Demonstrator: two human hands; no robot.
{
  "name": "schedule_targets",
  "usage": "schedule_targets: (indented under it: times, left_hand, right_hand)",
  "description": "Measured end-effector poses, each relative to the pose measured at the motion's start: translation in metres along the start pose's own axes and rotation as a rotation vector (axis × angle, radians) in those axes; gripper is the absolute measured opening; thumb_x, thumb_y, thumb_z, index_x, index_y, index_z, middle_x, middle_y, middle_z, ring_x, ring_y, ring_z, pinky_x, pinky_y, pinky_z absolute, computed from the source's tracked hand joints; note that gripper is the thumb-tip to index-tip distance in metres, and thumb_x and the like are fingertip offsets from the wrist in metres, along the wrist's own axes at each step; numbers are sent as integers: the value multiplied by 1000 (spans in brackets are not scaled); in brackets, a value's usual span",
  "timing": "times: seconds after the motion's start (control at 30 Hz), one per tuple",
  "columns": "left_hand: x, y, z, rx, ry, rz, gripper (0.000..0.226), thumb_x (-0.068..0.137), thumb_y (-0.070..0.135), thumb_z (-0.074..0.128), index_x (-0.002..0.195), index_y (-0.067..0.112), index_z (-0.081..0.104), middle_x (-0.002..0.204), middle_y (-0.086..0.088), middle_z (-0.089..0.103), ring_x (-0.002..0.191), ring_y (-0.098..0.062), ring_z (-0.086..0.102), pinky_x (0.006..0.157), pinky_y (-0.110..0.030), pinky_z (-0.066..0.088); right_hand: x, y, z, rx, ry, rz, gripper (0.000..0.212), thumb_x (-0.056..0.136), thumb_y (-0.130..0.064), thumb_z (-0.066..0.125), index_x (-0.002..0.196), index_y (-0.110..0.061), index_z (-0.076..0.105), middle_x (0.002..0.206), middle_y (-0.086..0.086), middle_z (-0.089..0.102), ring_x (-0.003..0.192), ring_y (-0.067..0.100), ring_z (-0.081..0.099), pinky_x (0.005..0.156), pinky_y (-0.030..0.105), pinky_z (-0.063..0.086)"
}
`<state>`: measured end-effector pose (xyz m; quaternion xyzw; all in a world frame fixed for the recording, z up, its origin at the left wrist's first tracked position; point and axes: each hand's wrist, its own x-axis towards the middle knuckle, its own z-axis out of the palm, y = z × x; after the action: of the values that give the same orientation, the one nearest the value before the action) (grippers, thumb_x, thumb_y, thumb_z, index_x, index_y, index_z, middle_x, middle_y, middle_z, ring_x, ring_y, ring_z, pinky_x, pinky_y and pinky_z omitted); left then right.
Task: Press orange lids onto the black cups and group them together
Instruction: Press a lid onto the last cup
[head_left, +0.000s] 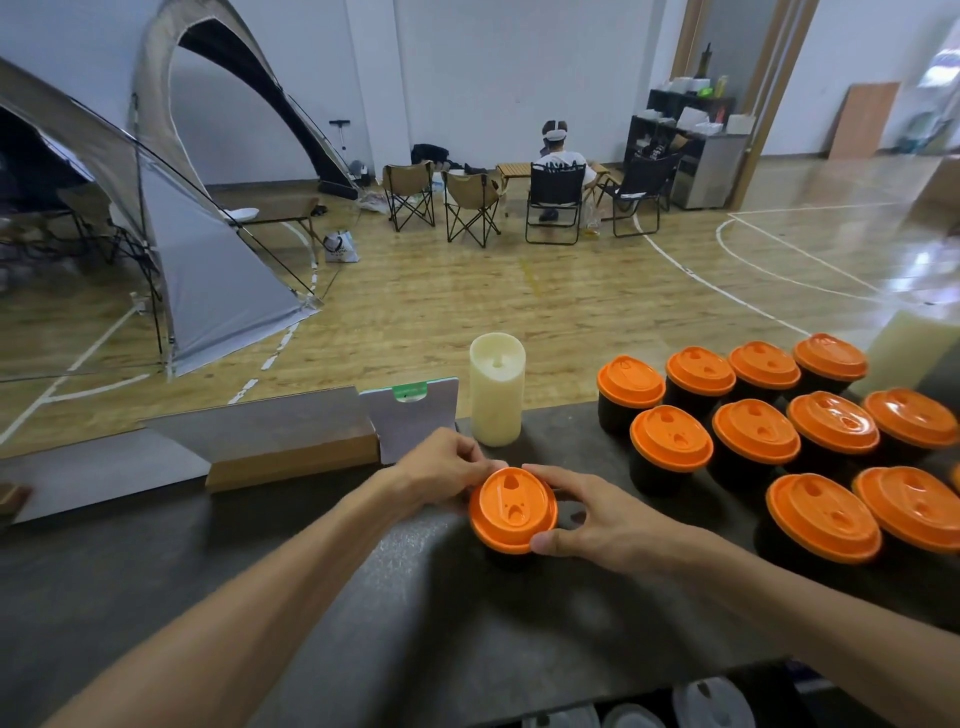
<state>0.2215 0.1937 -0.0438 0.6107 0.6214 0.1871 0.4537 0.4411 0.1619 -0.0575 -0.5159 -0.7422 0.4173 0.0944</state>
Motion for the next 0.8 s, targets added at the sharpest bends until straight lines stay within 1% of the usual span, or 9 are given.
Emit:
schedule_targets:
  times: [0.17, 0.23, 0.27, 0.33, 0.4, 0.53, 0.6, 0.67, 0.8]
  left_hand:
    - [-22, -13, 20, -106, 172, 40, 20, 98, 34, 61, 95, 16, 70, 91, 0, 75, 83, -12, 73, 73, -25, 60]
    - [-37, -17, 28, -202, 158, 100, 15, 99, 29, 61, 105, 19, 70, 99, 3, 73, 88, -6, 71, 74, -20, 58]
    - [-44, -18, 33, -228, 118, 144, 19, 97, 28, 64, 113, 20, 69, 103, 6, 72, 91, -1, 70, 77, -18, 57]
    - [-55, -19, 47, -171, 8, 247, 47, 86, 33, 77, 129, 23, 60, 116, 10, 69, 103, 4, 66, 91, -20, 54]
    - [-60, -13, 69, -64, -34, 303, 71, 74, 36, 87, 135, 31, 52, 125, 16, 64, 112, 8, 60, 98, -16, 49]
    - [-52, 20, 111, -16, 60, 392, 70, 75, 31, 86, 127, 46, 42, 124, 26, 53, 109, 15, 53, 86, -3, 43]
    - [-44, 36, 127, 28, 69, 442, 74, 77, 33, 85, 137, 39, 42, 130, 22, 51, 109, 11, 52, 83, -1, 42]
    - [-37, 50, 140, 68, 64, 482, 76, 77, 36, 84, 142, 33, 43, 134, 17, 52, 112, 6, 52, 81, -1, 42]
    - [-26, 66, 164, 124, 73, 512, 78, 76, 39, 84, 143, 32, 44, 138, 13, 53, 115, 4, 48, 84, -7, 41]
  right_hand:
    - [-9, -7, -1, -38, 52, -9, 90, 80, -43, 79, 153, -38, 28, 147, -11, 42, 130, 9, 44, 112, 42, 40]
    - [-17, -3, -3, -7, 87, -10, 88, 81, -39, 80, 153, -35, 30, 147, -11, 44, 130, 9, 46, 110, 40, 42]
    - [-23, 1, -5, 21, 110, -12, 85, 80, -37, 80, 151, -34, 33, 146, -11, 46, 129, 9, 48, 108, 39, 45]
    - [-38, 13, -10, 59, 164, -23, 76, 79, -36, 82, 144, -35, 41, 138, -14, 53, 125, 7, 52, 106, 38, 48]
    - [-56, 26, -17, 29, 198, -27, 69, 79, -38, 81, 138, -37, 45, 133, -18, 56, 122, 3, 53, 107, 37, 46]
    - [-95, 45, -46, -116, 238, -62, 73, 78, -48, 79, 140, -47, 39, 138, -27, 49, 127, -9, 45, 112, 30, 40]
    - [-108, 54, -63, -325, 291, -57, 80, 76, -59, 75, 144, -47, 34, 142, -28, 44, 130, -10, 38, 113, 26, 33]
    - [-117, 62, -78, -566, 330, -25, 84, 75, -68, 69, 147, -44, 33, 146, -22, 42, 135, -2, 32, 116, 30, 26]
    - [-128, 77, -95, -679, 318, 17, 85, 76, -70, 67, 148, -37, 36, 146, -16, 45, 139, 4, 28, 118, 32, 22]
